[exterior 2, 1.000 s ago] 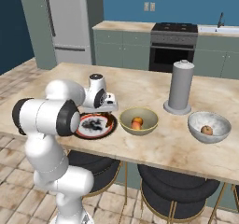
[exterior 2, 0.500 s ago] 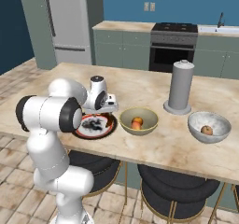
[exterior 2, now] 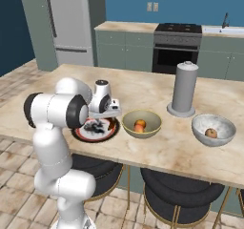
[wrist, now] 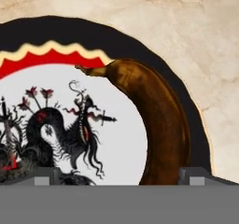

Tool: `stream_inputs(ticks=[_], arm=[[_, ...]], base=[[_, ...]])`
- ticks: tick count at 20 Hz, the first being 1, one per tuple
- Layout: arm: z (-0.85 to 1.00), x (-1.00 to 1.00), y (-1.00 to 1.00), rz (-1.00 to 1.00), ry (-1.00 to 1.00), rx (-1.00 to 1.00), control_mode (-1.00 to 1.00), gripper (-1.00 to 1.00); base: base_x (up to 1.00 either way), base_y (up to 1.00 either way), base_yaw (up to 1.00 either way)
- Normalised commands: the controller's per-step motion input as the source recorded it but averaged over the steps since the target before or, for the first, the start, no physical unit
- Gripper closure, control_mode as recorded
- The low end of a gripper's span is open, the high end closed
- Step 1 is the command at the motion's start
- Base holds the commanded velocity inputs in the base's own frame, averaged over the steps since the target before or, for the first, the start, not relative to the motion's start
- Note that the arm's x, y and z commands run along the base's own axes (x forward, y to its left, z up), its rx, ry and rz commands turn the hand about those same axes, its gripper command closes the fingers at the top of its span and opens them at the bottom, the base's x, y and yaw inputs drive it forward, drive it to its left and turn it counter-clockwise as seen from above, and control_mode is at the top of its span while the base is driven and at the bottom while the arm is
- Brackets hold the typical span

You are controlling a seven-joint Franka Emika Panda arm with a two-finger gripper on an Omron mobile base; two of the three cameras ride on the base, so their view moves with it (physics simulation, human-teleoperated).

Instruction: Take the fruits from the plate on the dining counter and place two fruits in each bowl.

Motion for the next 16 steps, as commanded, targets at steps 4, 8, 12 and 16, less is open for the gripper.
stream_inputs(ticks=[4, 8, 12, 16], arm=[[-0.03, 0.11, 0.0, 0.0, 0.25, 0.0, -1.0, -1.0], [0.0, 0.1, -0.02, 0.0, 0.15, 0.0, -1.0, -1.0], [0.0, 0.24, -0.02, 0.0, 0.02, 0.0, -1.0, -1.0], [0.0, 0.07, 0.0, 0.0, 0.0, 0.0, -1.0, -1.0]], base=[[0.0, 0.0, 0.0], [0.0, 0.0, 0.0], [0.0, 0.0, 0.0], [0.0, 0.0, 0.0]])
